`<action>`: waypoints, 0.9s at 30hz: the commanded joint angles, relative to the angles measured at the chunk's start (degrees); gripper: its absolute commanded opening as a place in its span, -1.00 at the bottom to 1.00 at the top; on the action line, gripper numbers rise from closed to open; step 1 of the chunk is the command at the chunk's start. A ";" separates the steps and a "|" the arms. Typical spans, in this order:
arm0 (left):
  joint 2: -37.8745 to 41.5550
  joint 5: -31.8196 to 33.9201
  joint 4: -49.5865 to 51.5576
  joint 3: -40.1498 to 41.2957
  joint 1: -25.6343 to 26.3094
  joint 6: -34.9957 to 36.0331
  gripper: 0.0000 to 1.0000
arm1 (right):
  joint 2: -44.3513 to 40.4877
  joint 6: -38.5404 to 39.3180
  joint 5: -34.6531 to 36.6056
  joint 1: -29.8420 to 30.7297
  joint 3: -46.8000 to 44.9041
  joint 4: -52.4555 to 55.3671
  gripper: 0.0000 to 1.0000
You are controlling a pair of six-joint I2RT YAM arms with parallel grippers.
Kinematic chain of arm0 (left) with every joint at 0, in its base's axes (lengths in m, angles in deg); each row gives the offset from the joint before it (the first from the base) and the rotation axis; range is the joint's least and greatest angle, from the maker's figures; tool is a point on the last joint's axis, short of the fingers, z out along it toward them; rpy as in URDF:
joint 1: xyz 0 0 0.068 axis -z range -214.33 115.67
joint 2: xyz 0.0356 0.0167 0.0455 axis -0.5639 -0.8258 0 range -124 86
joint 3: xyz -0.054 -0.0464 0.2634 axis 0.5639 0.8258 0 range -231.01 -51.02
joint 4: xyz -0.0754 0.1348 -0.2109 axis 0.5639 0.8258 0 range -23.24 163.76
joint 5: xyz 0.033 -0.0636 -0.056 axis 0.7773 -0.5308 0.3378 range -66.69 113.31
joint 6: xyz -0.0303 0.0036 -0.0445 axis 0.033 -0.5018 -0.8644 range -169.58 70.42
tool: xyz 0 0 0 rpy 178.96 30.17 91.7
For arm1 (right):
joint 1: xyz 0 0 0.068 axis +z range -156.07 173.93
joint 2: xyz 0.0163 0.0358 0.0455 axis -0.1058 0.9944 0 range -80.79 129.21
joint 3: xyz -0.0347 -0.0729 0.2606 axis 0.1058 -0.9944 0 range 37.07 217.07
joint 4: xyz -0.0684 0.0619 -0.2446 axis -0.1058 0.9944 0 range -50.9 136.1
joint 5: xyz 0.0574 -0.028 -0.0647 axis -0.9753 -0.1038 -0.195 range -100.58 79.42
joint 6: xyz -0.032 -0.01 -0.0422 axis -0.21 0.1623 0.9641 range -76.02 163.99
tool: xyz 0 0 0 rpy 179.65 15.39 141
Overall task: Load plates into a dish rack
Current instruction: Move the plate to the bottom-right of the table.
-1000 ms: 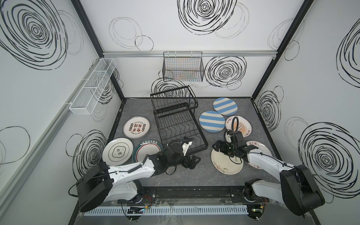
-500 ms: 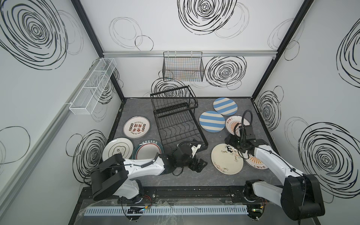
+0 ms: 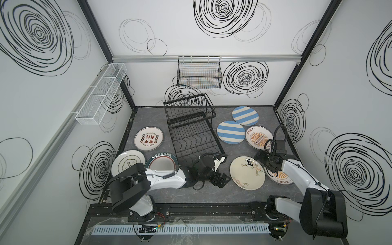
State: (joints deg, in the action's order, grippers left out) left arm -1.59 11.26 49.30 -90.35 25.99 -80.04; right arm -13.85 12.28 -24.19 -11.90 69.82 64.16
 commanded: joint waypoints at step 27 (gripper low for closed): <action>-8.25 -3.74 -3.00 -4.79 -0.95 -0.26 0.92 | -0.40 -0.03 -2.68 7.68 1.64 6.76 0.78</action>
State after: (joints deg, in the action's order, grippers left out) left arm -8.85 8.33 48.12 -93.91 25.92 -80.08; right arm -13.61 12.92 -26.74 -5.67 69.54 66.19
